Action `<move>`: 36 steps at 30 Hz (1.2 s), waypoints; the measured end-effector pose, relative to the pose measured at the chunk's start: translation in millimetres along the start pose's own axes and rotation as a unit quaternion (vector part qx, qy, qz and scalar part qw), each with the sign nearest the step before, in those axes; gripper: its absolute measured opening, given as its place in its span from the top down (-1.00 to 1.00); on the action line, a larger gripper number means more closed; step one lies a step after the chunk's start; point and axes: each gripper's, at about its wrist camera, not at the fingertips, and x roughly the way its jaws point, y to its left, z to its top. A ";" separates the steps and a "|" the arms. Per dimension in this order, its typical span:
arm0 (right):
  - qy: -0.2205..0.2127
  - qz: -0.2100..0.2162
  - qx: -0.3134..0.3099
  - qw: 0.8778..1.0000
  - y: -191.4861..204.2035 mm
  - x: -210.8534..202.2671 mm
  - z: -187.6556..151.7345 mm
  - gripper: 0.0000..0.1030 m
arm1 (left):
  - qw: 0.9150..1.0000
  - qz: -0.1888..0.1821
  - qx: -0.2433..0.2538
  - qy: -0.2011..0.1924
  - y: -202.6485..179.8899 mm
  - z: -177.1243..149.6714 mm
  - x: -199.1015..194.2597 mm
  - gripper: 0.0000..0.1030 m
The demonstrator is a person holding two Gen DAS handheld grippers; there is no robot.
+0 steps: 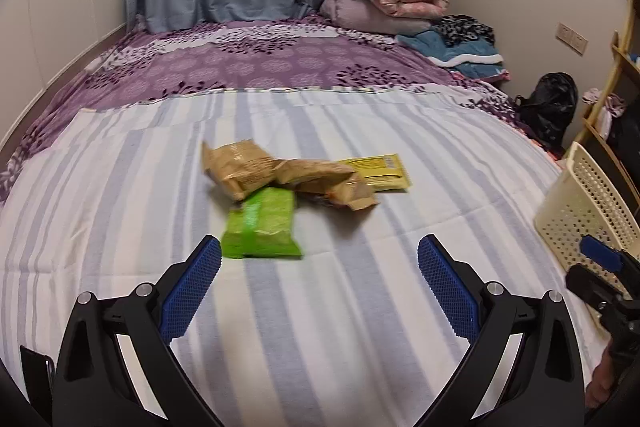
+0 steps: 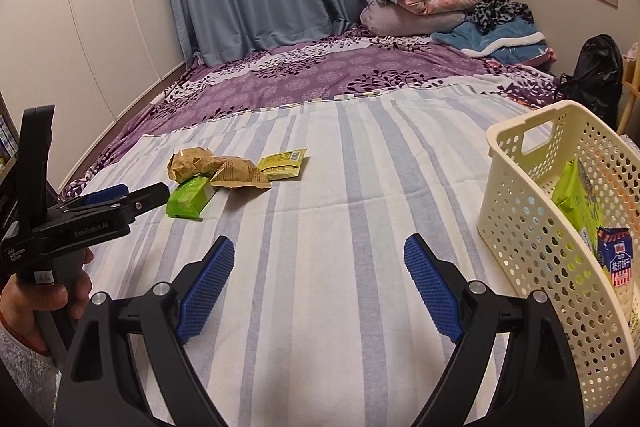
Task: Organize snacks
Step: 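Move both tools back from the basket to the snack pile, then grasp the green wafer pack with the left tool and lift it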
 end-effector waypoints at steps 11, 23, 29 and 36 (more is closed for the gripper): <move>0.010 0.010 -0.010 1.000 8.7 9.5 -2.0 -0.68 | 0.999 0.010 0.001 0.037 30.9 -2.2 47.2 -0.75; 0.024 0.009 -0.010 1.000 8.6 28.7 4.7 -0.68 | 0.997 0.019 0.008 0.073 42.3 11.6 103.3 -0.48; 0.031 0.016 -0.025 0.999 18.6 43.7 9.8 -0.68 | 0.997 0.015 0.007 0.080 43.5 12.8 115.8 -0.20; 0.026 0.048 -0.032 0.998 30.2 68.8 23.3 -0.68 | 0.997 0.010 0.014 0.078 43.7 6.2 106.5 -0.15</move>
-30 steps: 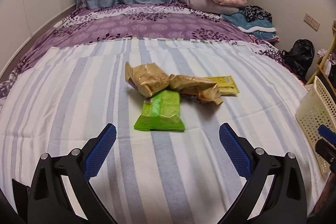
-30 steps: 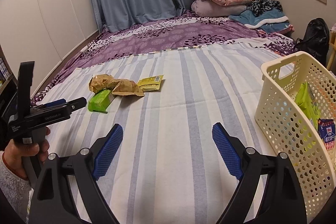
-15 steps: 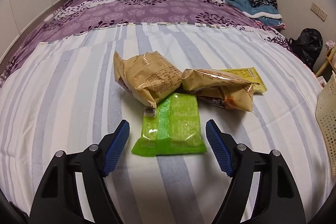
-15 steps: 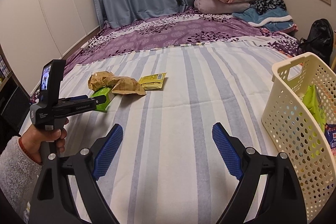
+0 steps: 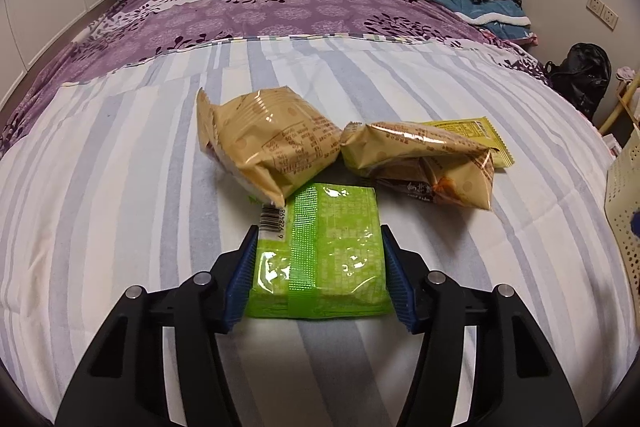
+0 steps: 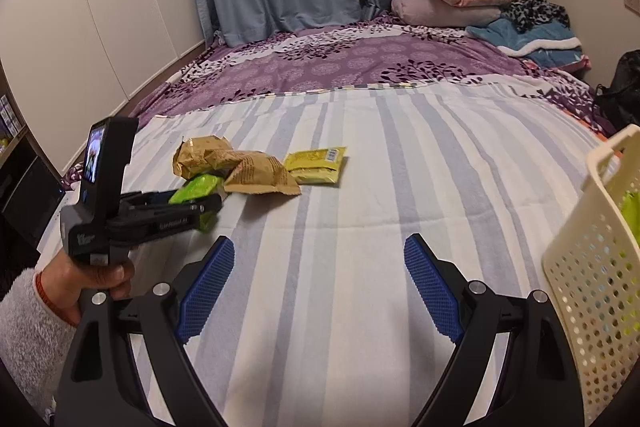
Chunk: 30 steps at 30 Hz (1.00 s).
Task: Organize snacks
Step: 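Grasp the green wafer pack with the left tool and lift it, then hold the green pack in the left tool while the right tool grasps a brown cookie bag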
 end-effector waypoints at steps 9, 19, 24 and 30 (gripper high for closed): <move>0.024 0.043 -0.030 0.998 12.5 71.2 34.0 -0.68 | 0.999 0.002 -0.041 -0.007 22.9 -33.5 -31.4 -0.14; 0.068 0.105 -0.054 0.991 36.6 138.3 53.7 -0.68 | 0.997 0.011 -0.069 -0.011 45.6 -59.0 -63.0 -0.14; 0.080 0.099 -0.076 0.989 53.3 154.2 60.0 -0.68 | 0.997 0.009 -0.072 -0.016 47.6 -60.3 -72.4 -0.14; 0.074 0.061 -0.123 0.988 67.9 157.8 56.3 -0.49 | 0.997 0.005 -0.072 -0.024 45.2 -58.8 -80.1 -0.14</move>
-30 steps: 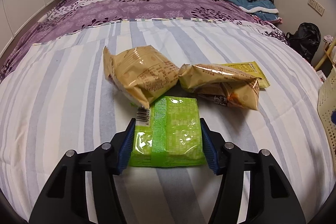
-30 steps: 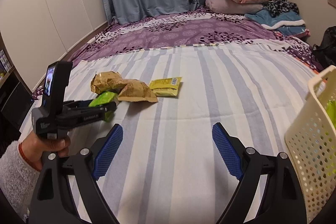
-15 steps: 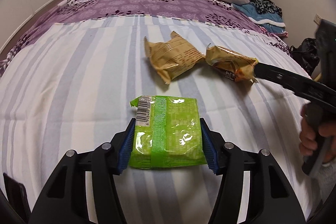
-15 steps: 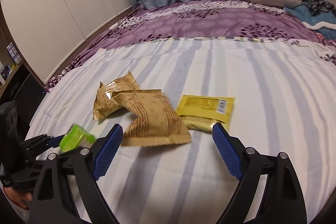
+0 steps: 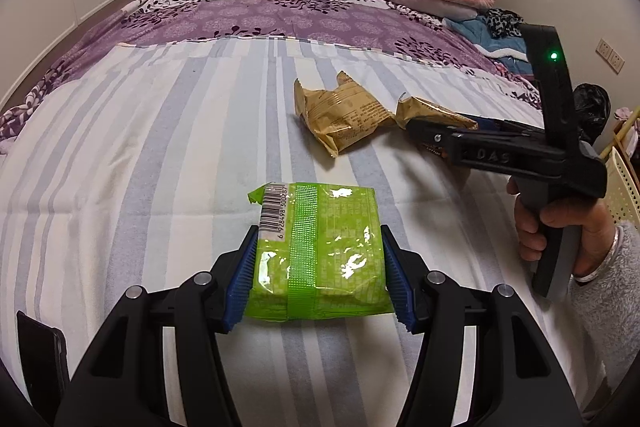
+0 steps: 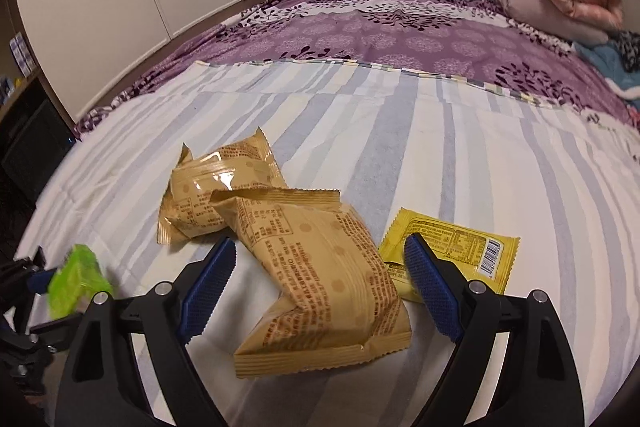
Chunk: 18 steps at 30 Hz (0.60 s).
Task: Organize snacks
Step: 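Hold the green pack in the left tool while the right tool grasps a brown cookie bag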
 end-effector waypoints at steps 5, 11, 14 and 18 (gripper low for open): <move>0.008 -0.007 -0.007 1.000 2.7 -6.8 -9.2 -0.09 | 1.000 -0.001 0.003 -0.003 -3.2 0.3 -4.2 -0.14; -0.001 -0.012 -0.010 1.000 7.7 -32.6 -27.3 -0.06 | 1.000 -0.002 0.003 -0.014 -5.1 1.1 -14.7 -0.14; -0.009 -0.017 -0.006 1.000 7.1 -47.9 -33.5 -0.06 | 1.000 -0.006 0.007 -0.020 -10.8 1.1 -20.5 -0.14; -0.022 -0.019 0.010 1.000 3.5 -74.6 -48.3 -0.06 | 0.999 -0.012 0.012 -0.029 -18.9 1.3 -29.0 -0.14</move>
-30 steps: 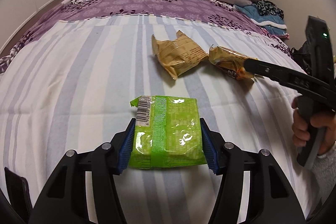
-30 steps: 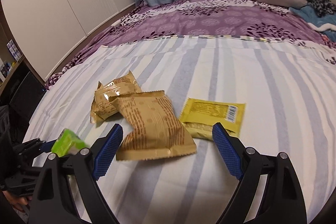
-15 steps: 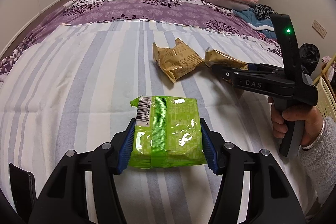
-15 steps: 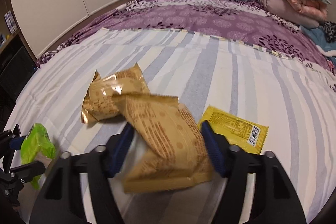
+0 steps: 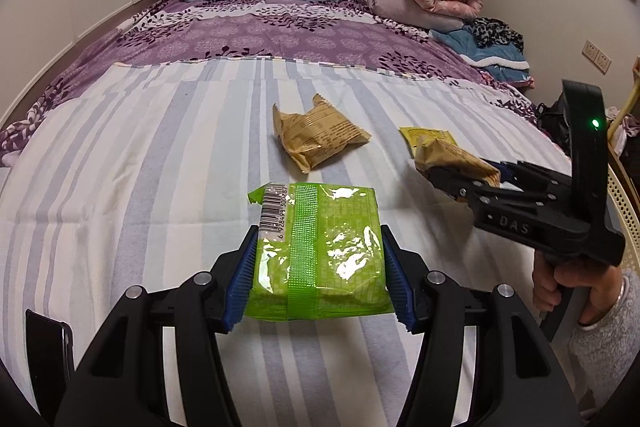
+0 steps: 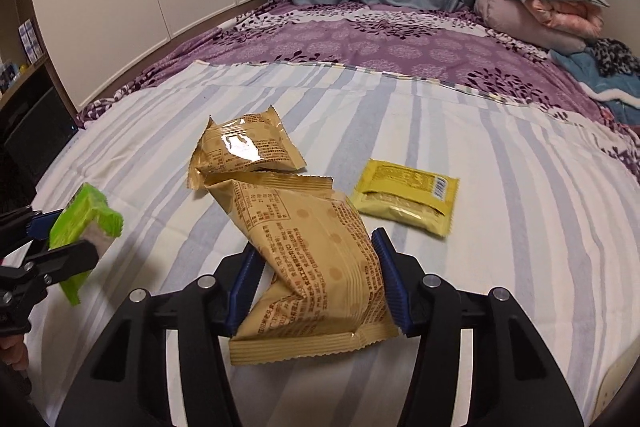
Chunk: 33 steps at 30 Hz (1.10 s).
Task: Organize snacks
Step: 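Hold the green pack in the left tool while the right tool grasps a brown cookie bag, then carry the brown bag to the basket and release it with the right tool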
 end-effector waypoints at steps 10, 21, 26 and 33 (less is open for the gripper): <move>-0.043 -0.019 0.032 0.998 -14.5 -68.8 -22.2 -0.06 | 1.000 -0.017 0.020 -0.015 -25.6 1.4 -17.3 -0.14; -0.092 -0.049 0.070 0.992 -39.4 -135.4 -38.4 -0.06 | 0.997 -0.038 0.053 -0.039 -60.4 5.2 -44.2 -0.14; -0.119 -0.070 0.087 0.987 -57.8 -166.8 -44.6 -0.06 | 0.995 -0.047 0.072 -0.048 -79.7 5.8 -55.5 -0.14; -0.144 -0.086 0.142 0.975 -95.6 -204.8 -62.3 -0.06 | 0.993 -0.055 0.094 -0.053 -105.4 5.3 -64.7 -0.14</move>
